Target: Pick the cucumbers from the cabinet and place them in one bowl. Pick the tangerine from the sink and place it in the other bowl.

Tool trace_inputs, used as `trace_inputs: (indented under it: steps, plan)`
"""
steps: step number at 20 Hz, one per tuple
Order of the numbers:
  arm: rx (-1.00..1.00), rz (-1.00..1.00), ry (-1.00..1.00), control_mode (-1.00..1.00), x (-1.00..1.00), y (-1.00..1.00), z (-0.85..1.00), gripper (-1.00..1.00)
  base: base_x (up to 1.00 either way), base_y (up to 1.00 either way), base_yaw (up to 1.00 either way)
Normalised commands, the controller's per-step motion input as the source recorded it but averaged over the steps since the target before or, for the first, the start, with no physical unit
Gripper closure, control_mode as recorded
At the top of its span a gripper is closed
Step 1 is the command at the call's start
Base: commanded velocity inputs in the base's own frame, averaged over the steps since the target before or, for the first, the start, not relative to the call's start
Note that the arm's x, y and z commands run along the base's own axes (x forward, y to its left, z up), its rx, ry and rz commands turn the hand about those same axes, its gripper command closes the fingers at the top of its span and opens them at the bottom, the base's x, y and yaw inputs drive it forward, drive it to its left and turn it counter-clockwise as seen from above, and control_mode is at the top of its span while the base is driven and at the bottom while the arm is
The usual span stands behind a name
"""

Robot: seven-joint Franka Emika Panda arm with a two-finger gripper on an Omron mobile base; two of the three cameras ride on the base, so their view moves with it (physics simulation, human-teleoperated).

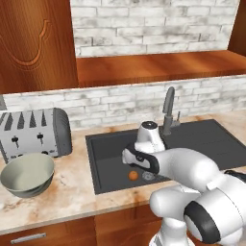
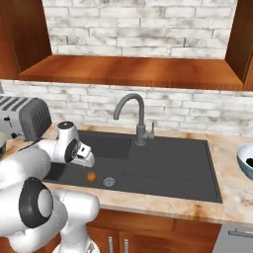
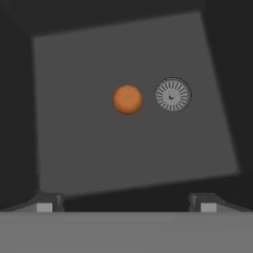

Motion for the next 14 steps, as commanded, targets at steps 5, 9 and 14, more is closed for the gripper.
trace_inputs:
  steps: [5,9,14]
  plan:
    - [0.0,0.01,0.0,-1.0,0.29,-0.08,-0.41,-1.0,0.0,0.0,0.0]
    - [0.0,0.05,0.0,-1.0,0.33,0.0,-0.38,-1.0,0.0,0.0,0.0]
    - [0.0,0.02,0.0,-1.0,0.17,0.0,-0.09,-1.0,0.0,0.0,0.0]
